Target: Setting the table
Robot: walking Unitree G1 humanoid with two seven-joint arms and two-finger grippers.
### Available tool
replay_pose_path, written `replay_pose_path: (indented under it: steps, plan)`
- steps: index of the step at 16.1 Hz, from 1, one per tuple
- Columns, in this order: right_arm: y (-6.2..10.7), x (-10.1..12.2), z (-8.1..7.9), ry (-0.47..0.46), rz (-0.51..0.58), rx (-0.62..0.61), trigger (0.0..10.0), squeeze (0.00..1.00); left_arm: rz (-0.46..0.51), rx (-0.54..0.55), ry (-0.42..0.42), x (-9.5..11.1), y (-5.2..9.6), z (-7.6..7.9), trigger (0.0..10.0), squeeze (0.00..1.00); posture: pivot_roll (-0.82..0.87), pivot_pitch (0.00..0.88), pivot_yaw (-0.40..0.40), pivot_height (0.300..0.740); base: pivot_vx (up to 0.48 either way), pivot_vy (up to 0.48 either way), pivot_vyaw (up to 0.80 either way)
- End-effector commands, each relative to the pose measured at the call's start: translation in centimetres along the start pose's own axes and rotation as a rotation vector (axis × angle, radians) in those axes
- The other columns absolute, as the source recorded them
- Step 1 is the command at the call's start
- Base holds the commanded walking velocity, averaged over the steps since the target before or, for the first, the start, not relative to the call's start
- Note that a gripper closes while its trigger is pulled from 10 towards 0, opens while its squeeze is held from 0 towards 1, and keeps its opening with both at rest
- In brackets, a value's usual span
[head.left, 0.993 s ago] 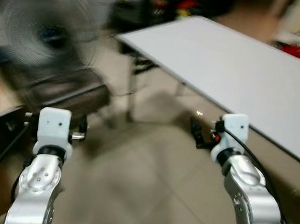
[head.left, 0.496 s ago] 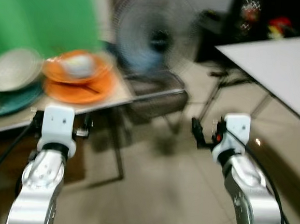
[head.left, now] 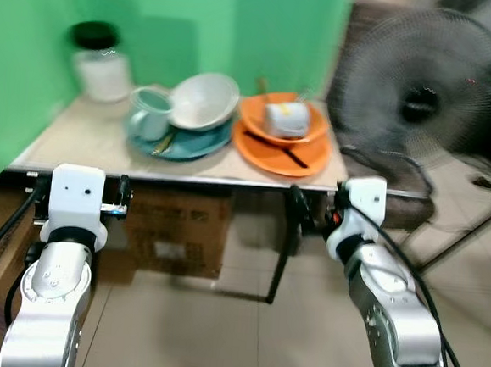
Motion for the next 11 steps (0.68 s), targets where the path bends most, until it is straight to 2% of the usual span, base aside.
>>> replay_pose_path:
  steps: [1, 5, 7, 9, 11]
  plan:
    - [0.2, -0.2, 1.2, -0.001, -0.005, -0.04, 10.0, 0.0, 0.008, -0.026, -0.002, 0.2, 0.1, 0.8, 10.0, 0.0, 0.14, 0.0, -0.013, 0.74, 0.0, -0.48, 0.8]
    - [0.3, -0.4, 1.5, -0.005, -0.012, -0.051, 10.0, 0.0, -0.007, -0.044, 0.001, -0.1, 0.0, 1.2, 10.0, 0.0, 0.13, 0.0, -0.012, 0.74, 0.0, -0.48, 0.8]
    - [0.7, -0.4, 1.7, -0.049, 0.005, -0.073, 10.0, 0.0, -0.076, -0.136, 0.02, -1.0, 0.4, 2.6, 10.0, 0.0, 0.13, 0.0, 0.003, 0.74, 0.0, 0.0, 0.0]
    - [1.1, -0.9, 2.4, -0.089, -0.011, -0.123, 10.0, 0.0, -0.089, -0.222, 0.024, -1.1, 0.5, 4.0, 10.0, 0.0, 0.12, 0.0, 0.016, 0.74, 0.0, 0.0, 0.0]
    - [2.0, -1.9, 3.6, -0.054, -0.051, -0.18, 10.0, 0.0, -0.082, -0.317, 0.04, -1.5, 0.3, 6.0, 10.0, 0.0, 0.09, 0.0, 0.05, 0.74, 0.0, 0.0, 0.0]
Point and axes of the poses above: a point about 5 cm out from each wrist's last joint towards the gripper, its own y axis pointing back from the gripper into the wrist, its own x axis along the axis of the wrist's last joint, z = x × y, the point moved 6 cm from there along -y, pointing out of the wrist towards the gripper, and after that the axes turned 14 degrees about y, right-handed, at the moved point
